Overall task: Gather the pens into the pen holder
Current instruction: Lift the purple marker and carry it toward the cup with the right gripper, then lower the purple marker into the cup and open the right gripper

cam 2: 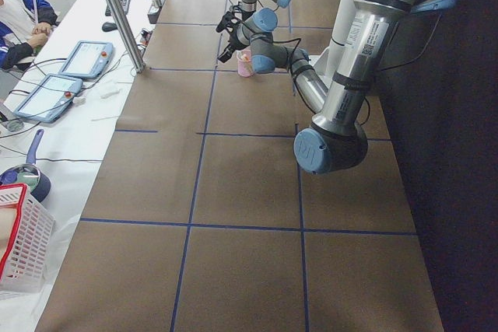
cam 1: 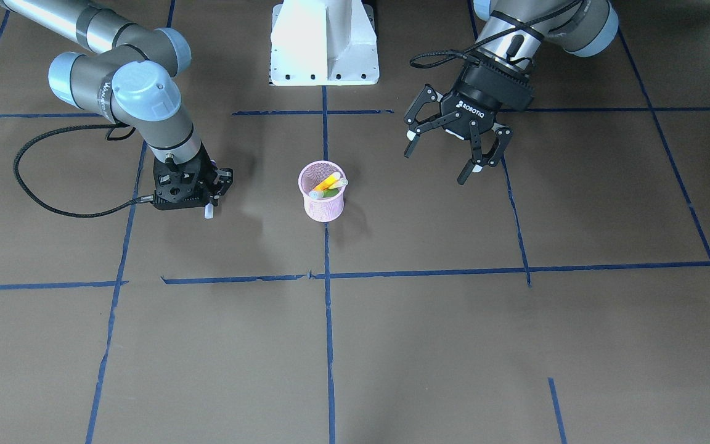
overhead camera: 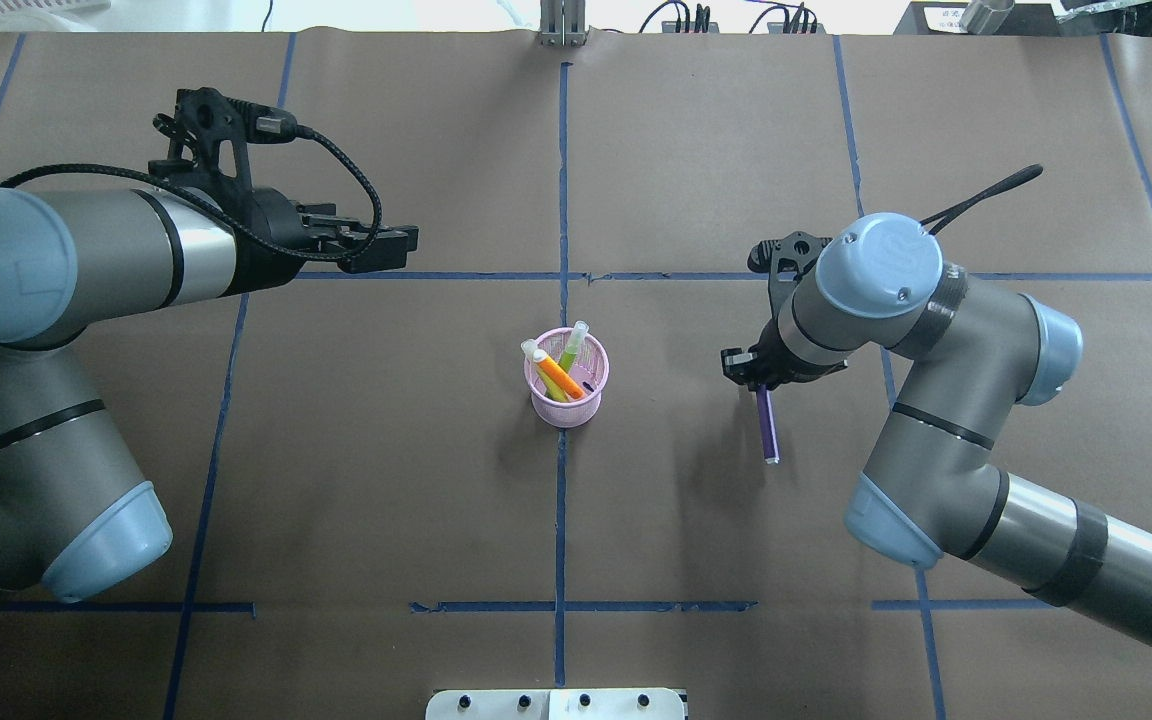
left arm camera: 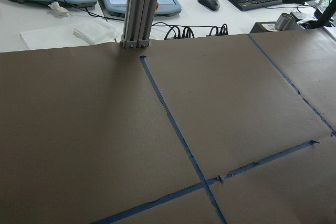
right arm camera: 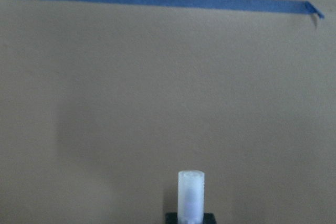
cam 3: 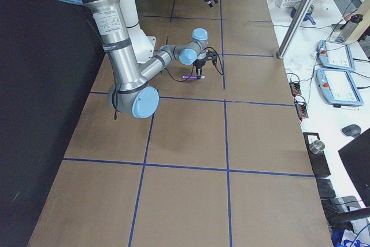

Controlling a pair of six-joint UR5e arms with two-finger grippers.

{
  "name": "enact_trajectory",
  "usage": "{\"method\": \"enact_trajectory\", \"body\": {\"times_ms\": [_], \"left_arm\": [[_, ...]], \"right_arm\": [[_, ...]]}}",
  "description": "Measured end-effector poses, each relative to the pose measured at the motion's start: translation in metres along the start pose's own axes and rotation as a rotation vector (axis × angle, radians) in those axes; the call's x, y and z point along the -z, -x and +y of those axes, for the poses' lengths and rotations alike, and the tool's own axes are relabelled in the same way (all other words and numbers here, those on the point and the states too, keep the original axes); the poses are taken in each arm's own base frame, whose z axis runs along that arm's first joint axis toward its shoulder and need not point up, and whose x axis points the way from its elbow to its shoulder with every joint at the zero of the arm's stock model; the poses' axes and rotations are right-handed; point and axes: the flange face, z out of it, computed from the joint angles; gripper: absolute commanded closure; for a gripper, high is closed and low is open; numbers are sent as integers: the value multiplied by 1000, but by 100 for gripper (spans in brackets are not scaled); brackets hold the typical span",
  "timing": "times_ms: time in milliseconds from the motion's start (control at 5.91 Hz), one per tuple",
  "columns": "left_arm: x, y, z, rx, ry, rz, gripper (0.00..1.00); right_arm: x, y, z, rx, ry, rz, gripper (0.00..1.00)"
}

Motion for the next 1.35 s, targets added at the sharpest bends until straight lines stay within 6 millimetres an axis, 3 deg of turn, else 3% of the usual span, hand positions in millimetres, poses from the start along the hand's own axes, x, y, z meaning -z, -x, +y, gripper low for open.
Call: {"method": "enact_trajectory", "body": {"times_ms": [339,677,1016,1354], "left_arm": [[-4,23,17,4,58,-35,0],[4,60,7,32,174,-82,0],[22,117,-7,-5,291,-142,0],[41,170,-11,-39,346,-172,0]], "right_arm": [[80,24,-4,31,-174,-87,100],[136,66,-7,67,-429,-140,100],[146,105,17,93,-662,-216,100],[122,135,55,128,-794,-187,100]]}}
